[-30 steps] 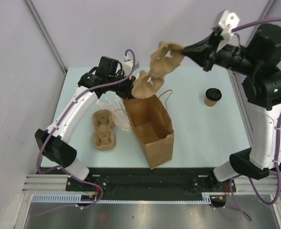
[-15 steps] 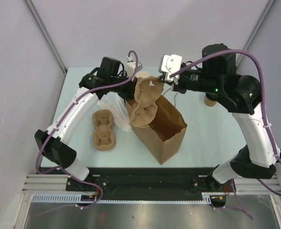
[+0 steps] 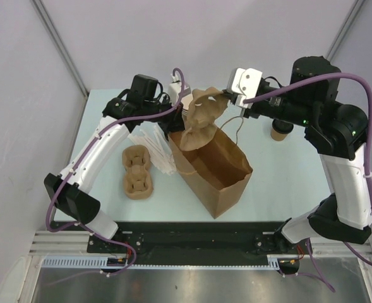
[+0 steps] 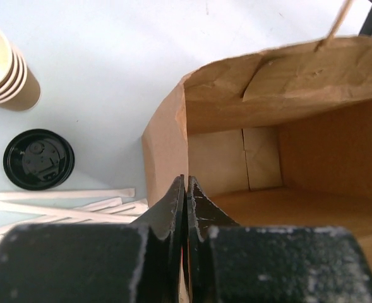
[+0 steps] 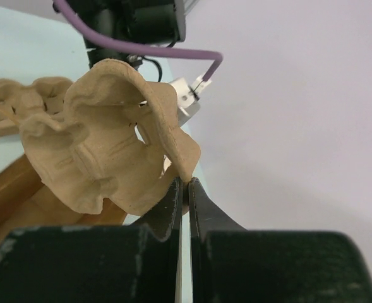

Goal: Pack the takeout coffee

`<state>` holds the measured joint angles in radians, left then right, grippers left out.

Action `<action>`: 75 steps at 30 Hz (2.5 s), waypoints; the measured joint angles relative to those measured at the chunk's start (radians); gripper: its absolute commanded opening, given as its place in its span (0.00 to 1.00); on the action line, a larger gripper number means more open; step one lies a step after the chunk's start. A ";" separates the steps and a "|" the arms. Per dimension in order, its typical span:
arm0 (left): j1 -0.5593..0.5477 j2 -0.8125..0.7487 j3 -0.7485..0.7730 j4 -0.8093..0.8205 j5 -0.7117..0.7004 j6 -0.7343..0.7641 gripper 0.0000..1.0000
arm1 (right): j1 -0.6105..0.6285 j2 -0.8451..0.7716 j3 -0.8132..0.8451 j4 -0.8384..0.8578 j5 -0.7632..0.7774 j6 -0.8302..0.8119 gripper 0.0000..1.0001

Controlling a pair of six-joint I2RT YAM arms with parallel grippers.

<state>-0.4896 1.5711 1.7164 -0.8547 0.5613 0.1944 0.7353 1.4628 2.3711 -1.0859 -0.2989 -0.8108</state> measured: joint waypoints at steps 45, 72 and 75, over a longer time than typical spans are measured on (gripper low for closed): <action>0.000 -0.051 -0.028 -0.046 0.237 0.121 0.04 | 0.183 -0.030 -0.779 -0.013 0.098 0.063 0.00; 0.000 -0.051 -0.036 -0.041 0.233 0.121 0.05 | 0.121 0.059 -0.749 0.088 0.061 0.091 0.68; -0.001 -0.051 -0.036 -0.041 0.231 0.121 0.06 | 0.134 0.060 -0.680 0.088 0.064 0.103 0.76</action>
<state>-0.4904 1.5204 1.6806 -0.8959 0.7921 0.3149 0.8696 1.5223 1.6909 -0.9977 -0.2348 -0.7078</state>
